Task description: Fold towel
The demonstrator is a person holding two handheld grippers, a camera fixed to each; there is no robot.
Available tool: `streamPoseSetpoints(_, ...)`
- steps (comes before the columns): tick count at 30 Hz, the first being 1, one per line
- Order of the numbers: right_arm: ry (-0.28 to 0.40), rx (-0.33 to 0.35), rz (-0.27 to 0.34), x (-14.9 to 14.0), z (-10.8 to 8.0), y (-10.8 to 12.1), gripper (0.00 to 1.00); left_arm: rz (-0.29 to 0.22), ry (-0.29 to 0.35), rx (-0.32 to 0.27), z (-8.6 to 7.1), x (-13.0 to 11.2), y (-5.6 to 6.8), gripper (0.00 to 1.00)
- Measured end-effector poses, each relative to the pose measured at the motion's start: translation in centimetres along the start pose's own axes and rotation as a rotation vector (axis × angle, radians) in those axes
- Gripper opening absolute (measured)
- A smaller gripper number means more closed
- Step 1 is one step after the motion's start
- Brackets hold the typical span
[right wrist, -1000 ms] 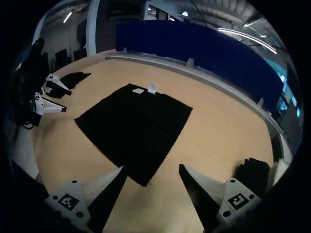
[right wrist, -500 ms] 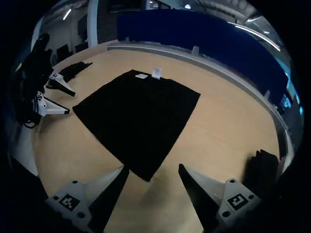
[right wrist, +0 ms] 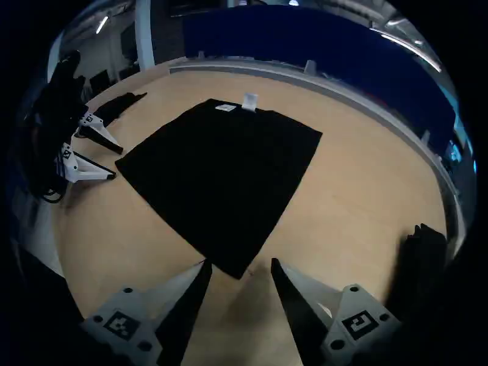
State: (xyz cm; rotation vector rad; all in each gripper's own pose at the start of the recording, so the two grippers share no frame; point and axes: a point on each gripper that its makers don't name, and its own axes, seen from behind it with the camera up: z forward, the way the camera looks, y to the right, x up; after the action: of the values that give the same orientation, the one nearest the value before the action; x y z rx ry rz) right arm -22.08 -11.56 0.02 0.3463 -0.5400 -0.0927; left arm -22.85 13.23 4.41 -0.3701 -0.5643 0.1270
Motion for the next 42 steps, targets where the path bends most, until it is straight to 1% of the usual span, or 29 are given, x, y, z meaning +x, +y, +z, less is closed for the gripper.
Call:
streamPoseSetpoints(1, -0.001, 0.001, 0.000, -0.01, 0.02, -0.02, 0.67, 0.000, 0.000, -0.002, 0.05, 0.03, 0.09, 0.74)
streamPoseSetpoints(3, -0.003, 0.002, -0.002, -0.05, 0.06, -0.05, 0.67, -0.002, -0.001, -0.005, 0.15, 0.09, 0.26, 0.71)
streamPoseSetpoints(5, -0.006, -0.001, -0.012, -0.17, 0.13, -0.06, 0.64, -0.010, -0.003, -0.007, 0.18, 0.10, 0.34, 0.68)
streamPoseSetpoints(7, -0.011, -0.002, -0.024, -0.33, 0.18, -0.12, 0.64, -0.023, -0.006, -0.009, 0.23, 0.08, 0.37, 0.65)
streamPoseSetpoints(9, -0.016, 0.000, -0.034, -0.51, 0.23, -0.21, 0.60, -0.037, -0.009, -0.009, 0.29, 0.06, 0.37, 0.64)
streamPoseSetpoints(11, -0.020, 0.004, -0.036, -0.67, 0.30, -0.28, 0.57, -0.043, -0.008, -0.007, 0.34, 0.10, 0.32, 0.61)
streamPoseSetpoints(13, -0.020, 0.008, -0.033, -0.73, 0.37, -0.31, 0.53, -0.045, -0.007, -0.006, 0.36, 0.12, 0.34, 0.60)
streamPoseSetpoints(20, -0.016, 0.011, -0.020, -0.66, 0.53, -0.31, 0.46, -0.044, -0.008, -0.006, 0.37, 0.12, 0.46, 0.54)
streamPoseSetpoints(21, -0.016, 0.011, -0.020, -0.66, 0.54, -0.32, 0.44, -0.044, -0.009, -0.006, 0.36, 0.12, 0.45, 0.54)
streamPoseSetpoints(23, -0.016, 0.013, -0.019, -0.63, 0.58, -0.36, 0.37, -0.044, -0.011, -0.005, 0.34, 0.14, 0.45, 0.53)
streamPoseSetpoints(25, -0.016, 0.013, -0.015, -0.58, 0.62, -0.31, 0.28, -0.043, -0.013, -0.005, 0.31, 0.14, 0.46, 0.51)
streamPoseSetpoints(27, -0.017, 0.012, -0.010, -0.51, 0.67, -0.22, 0.23, -0.040, -0.015, -0.005, 0.29, 0.13, 0.46, 0.45)
streamPoseSetpoints(29, -0.018, 0.011, -0.003, -0.45, 0.70, -0.14, 0.21, -0.039, -0.016, -0.005, 0.30, 0.11, 0.43, 0.37)
streamPoseSetpoints(31, -0.019, 0.011, 0.003, -0.42, 0.75, -0.11, 0.18, -0.039, -0.017, -0.002, 0.34, 0.08, 0.36, 0.34)
streamPoseSetpoints(35, -0.020, 0.020, 0.007, -0.36, 0.75, -0.37, 0.15, -0.044, -0.020, 0.015, 0.46, 0.00, 0.00, 0.14)
streamPoseSetpoints(37, -0.019, 0.024, 0.007, -0.28, 0.68, -0.59, 0.14, -0.044, -0.022, 0.025, 0.50, -0.01, -0.12, 0.08)
streamPoseSetpoints(42, -0.017, 0.019, 0.012, -0.23, 0.55, -0.85, 0.13, -0.034, -0.026, 0.039, 0.40, -0.02, -0.12, 0.08)
